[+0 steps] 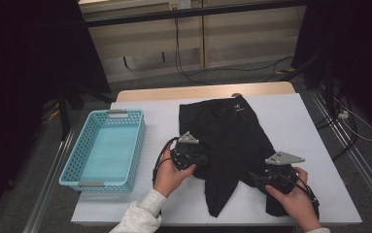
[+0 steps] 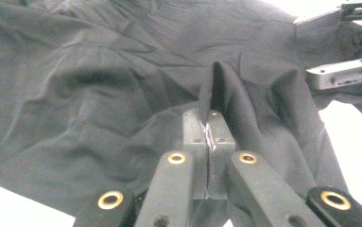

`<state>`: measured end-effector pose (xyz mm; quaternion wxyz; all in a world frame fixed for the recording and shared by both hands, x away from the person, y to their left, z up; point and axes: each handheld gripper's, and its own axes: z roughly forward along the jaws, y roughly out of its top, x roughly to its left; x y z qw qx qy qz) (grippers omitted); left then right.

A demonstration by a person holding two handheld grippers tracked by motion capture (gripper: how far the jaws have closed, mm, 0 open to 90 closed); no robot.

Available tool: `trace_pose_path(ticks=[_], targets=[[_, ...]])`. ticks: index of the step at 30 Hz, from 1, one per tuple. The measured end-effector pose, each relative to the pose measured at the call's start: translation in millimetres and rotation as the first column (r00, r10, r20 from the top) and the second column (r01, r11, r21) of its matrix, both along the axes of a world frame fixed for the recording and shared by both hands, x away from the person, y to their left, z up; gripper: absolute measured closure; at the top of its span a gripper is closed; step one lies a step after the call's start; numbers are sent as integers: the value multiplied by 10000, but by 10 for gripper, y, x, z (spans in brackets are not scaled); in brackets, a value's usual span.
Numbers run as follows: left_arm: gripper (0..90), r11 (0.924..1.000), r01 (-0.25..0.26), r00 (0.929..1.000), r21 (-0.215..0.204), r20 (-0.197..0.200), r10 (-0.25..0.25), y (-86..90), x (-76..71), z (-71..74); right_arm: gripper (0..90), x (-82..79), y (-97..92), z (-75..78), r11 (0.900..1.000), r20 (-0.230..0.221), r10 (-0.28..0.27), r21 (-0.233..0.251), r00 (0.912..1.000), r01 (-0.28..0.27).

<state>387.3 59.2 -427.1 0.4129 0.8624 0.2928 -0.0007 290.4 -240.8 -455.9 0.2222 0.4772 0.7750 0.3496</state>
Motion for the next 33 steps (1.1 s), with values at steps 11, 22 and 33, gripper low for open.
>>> trace_pose_path(ticks=[11,22,33], targets=[[895,9973,-691,9975,240,-145,694,370,-81,13,290,43,25,-69,9998,-357,77,-164,9993,-83],[895,9947,-984,9947,311,-258,992,601,-211,13,291,39,22,-75,9998,-364,-32,-174,9993,26],[894,9899,-1347,9904,448,-247,1359,786,-318,8,291,48,28,-76,9998,-376,-38,-171,9993,32]])
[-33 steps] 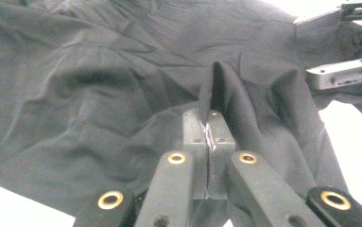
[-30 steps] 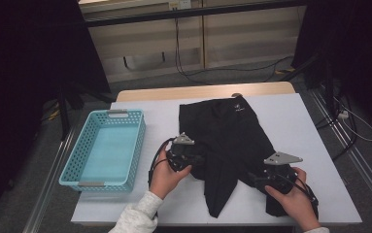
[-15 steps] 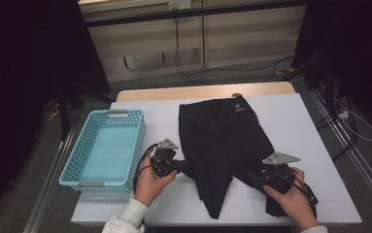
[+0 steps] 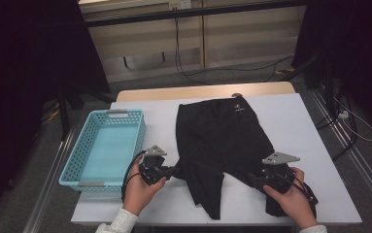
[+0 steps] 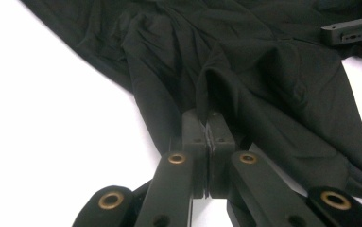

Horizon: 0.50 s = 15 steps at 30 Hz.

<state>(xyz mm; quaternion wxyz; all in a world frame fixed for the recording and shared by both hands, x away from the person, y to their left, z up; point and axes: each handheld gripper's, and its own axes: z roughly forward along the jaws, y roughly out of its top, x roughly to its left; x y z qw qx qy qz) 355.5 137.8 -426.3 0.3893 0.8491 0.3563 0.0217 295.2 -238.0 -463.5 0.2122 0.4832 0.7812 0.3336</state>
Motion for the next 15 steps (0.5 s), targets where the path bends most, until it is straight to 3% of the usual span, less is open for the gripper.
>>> trace_pose_path(ticks=[5,10,15], targets=[[891,9998,-193,9998,-64,-83,193,52,-12,2,291,6,1,-1,10000,3,13,14,10000,-13],[852,9995,-298,9995,-59,74,298,89,-17,27,291,9,2,-3,10000,-1,15,39,10000,-15],[664,9981,-584,9976,-185,350,590,99,10,131,290,17,6,-5,10000,1,13,52,10000,-13]])
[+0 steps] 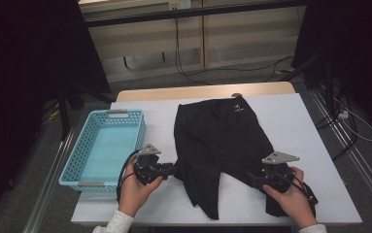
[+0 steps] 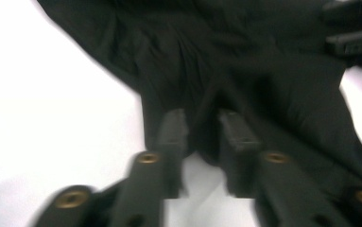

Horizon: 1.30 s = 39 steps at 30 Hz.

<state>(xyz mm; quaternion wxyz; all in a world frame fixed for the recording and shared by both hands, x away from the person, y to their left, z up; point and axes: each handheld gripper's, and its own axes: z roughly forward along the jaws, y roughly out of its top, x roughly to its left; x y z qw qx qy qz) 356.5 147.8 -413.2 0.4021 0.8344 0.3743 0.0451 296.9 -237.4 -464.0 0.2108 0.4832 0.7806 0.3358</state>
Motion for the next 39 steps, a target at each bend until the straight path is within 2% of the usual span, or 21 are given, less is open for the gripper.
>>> trace_pose_path(ticks=[3,5,8,10,16,20,22,24,26,27,31,32,35,39], targets=[[594,9998,-80,9997,-207,223,85,-23,39,71,290,3,1,0,10000,4,14,-10,10000,-14],[571,9999,-34,9995,-141,308,38,-75,81,63,290,3,2,1,10000,5,14,-27,10000,-14],[541,9999,-157,9989,22,434,156,-192,187,-21,290,4,2,-1,10000,12,11,-11,10000,-11],[548,9999,-78,9996,83,261,76,-281,261,-82,290,3,3,-2,10000,18,8,-17,10000,-8],[552,9989,-11,9999,462,134,5,-513,429,-284,290,-1,1,-4,10000,28,9,13,10000,-9],[516,9939,-463,9985,998,335,431,-534,516,-399,290,-4,1,-5,10000,38,5,17,10000,-5],[552,9954,-535,9981,790,355,508,-524,525,-414,290,-4,0,-6,10000,49,20,13,10000,-20],[573,9944,-554,9980,903,354,524,-522,526,-406,290,-3,1,-6,10000,59,33,6,10000,-33],[635,9932,-554,9980,1021,362,519,-511,520,-407,291,-4,2,-6,10000,54,18,-9,10000,-18],[697,9937,-520,9983,989,331,489,-511,516,-408,290,-4,2,-5,10000,69,25,-26,10000,-25],[842,9945,-485,9987,929,-100,496,-518,508,-405,291,-5,6,-4,10000,80,22,-58,10000,-22],[859,9941,-505,9986,956,-88,516,-519,508,-405,291,-4,6,-4,10000,75,16,-52,10000,-15],[886,9948,-642,9970,795,-370,673,-506,517,-396,291,-5,5,-5,10000,73,9,-36,10000,-9],[889,9959,-651,9960,621,-570,687,-455,497,-346,291,-9,0,-4,10000,62,20,-29,10000,-20]])
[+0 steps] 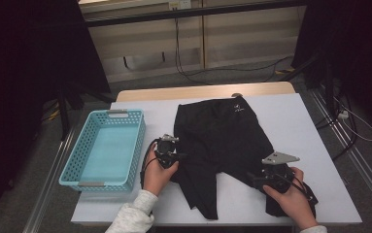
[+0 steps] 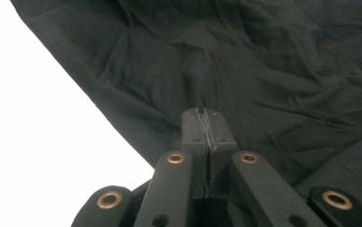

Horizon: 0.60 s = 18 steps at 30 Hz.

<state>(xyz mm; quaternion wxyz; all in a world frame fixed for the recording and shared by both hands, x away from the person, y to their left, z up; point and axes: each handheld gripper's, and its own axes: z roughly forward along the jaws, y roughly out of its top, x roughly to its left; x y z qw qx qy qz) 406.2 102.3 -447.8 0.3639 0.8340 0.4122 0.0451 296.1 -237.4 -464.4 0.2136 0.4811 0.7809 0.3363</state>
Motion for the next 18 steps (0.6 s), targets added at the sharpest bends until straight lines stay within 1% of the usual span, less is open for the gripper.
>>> trace_pose_path(ticks=[4,6,9,11,14,17,18], targets=[[892,9999,-73,9999,-125,109,75,83,-36,80,291,-3,-2,3,10000,-14,26,-28,10000,-26],[895,9996,-142,9999,-256,64,144,134,-50,109,291,-6,3,5,10000,-42,47,8,10000,-47],[899,9993,-258,9996,-253,97,260,195,-62,140,291,-7,15,8,10000,-46,93,-12,9999,-94],[900,9987,-460,9988,-234,132,463,236,-64,155,292,-6,22,9,9999,-41,140,-32,9999,-141],[900,9979,-534,9985,-363,96,538,287,-70,172,291,-5,31,15,9998,-73,208,1,9998,-208],[900,9980,-554,9984,-290,96,557,310,-77,193,291,-5,27,36,9996,-54,275,80,9996,-275],[900,9973,-634,9979,-381,118,639,317,-79,202,290,-5,20,53,9995,9,284,115,9996,-285]])
